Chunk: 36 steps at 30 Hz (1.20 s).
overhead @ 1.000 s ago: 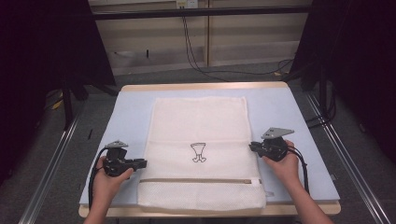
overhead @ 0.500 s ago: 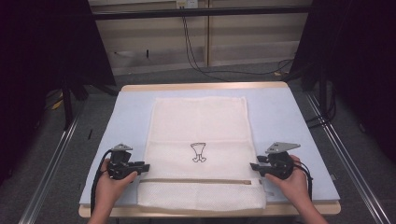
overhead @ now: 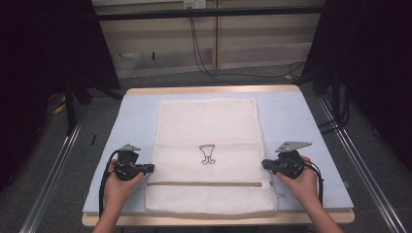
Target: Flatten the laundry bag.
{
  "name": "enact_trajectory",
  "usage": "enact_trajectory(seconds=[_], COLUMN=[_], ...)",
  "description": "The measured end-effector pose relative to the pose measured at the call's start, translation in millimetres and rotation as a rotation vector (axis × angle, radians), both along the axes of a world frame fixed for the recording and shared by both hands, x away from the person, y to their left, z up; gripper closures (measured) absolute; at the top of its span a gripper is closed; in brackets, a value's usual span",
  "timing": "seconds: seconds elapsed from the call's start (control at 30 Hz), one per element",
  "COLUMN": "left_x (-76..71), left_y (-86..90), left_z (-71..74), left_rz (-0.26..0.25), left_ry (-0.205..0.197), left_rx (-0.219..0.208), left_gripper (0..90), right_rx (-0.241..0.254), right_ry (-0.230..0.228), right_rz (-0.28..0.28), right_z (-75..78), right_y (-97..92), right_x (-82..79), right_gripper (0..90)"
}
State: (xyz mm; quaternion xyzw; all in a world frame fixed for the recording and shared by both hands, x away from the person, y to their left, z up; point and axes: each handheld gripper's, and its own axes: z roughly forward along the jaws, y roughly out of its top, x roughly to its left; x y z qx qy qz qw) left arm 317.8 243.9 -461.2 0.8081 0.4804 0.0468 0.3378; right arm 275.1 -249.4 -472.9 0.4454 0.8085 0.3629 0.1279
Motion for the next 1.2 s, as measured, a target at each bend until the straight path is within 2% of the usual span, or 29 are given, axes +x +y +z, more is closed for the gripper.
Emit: enact_trajectory(seconds=[0.17,0.2,0.37,0.5,0.67,0.73,0.77,0.8,0.87,0.93,1.03,1.07,1.1,1.2], left_x=[4.9,5.7,9.3,13.6,16.3,14.8,13.7,12.4,8.7,5.7,3.0,2.1,1.1,-1.2], left_y=[0.3,0.9,0.8,-0.4,-1.9,-0.5,-0.5,0.9,1.8,3.0,6.5,7.3,7.4,7.2], left_z=[1.2,1.7,2.1,2.9,1.7,2.5,3.0,4.6,7.1,8.6,7.7,7.0,6.2,5.2], left_rz=[0.015,0.005,0.006,0.027,0.028,0.032,0.04,0.028,0.032,0.024,0.032,0.03,0.032,0.025], left_ry=[-0.007,-0.006,-0.007,-0.02,-0.027,-0.029,-0.034,-0.025,-0.025,-0.03,-0.028,-0.024,-0.021,-0.014], left_rx=[-0.017,-0.008,-0.007,-0.021,-0.013,-0.015,-0.029,-0.033,-0.069,-0.045,-0.038,-0.039,-0.046,-0.046], left_gripper=[88.0,87.9,87.9,87.9,87.6,85.5,83.3,82.0,77.3,73.5,67.2,66.8,65.6,63.4], right_rx=[-0.001,-0.003,-0.009,-0.006,-0.02,-0.02,-0.023,-0.029,-0.025,-0.023,-0.033,-0.032,-0.037,-0.035], right_ry=[0.005,0.01,-0.011,-0.018,-0.033,-0.03,-0.025,-0.028,-0.035,-0.036,-0.032,-0.015,-0.026,-0.015], right_rz=[-0.001,-0.005,0.004,-0.006,-0.013,-0.015,-0.022,-0.024,-0.025,-0.026,-0.027,-0.039,-0.025,-0.039], right_z=[-1.5,-1.1,-1.7,-1.3,-1.7,-2.1,-1.7,-1.1,1.6,3.4,3.8,3.8,3.0,2.5], right_y=[-1.3,-1.2,-1.8,-2.0,-1.0,-0.8,-0.5,-0.2,-0.5,-0.4,1.1,1.9,0.9,-0.7], right_x=[4.6,4.6,7.3,9.6,12.7,12.9,12.0,11.0,7.8,4.4,-1.7,-4.1,-4.5,-7.2], right_gripper=[86.3,86.3,86.2,86.1,86.0,84.1,81.7,79.1,71.4,66.7,62.7,62.9,63.0,63.6])
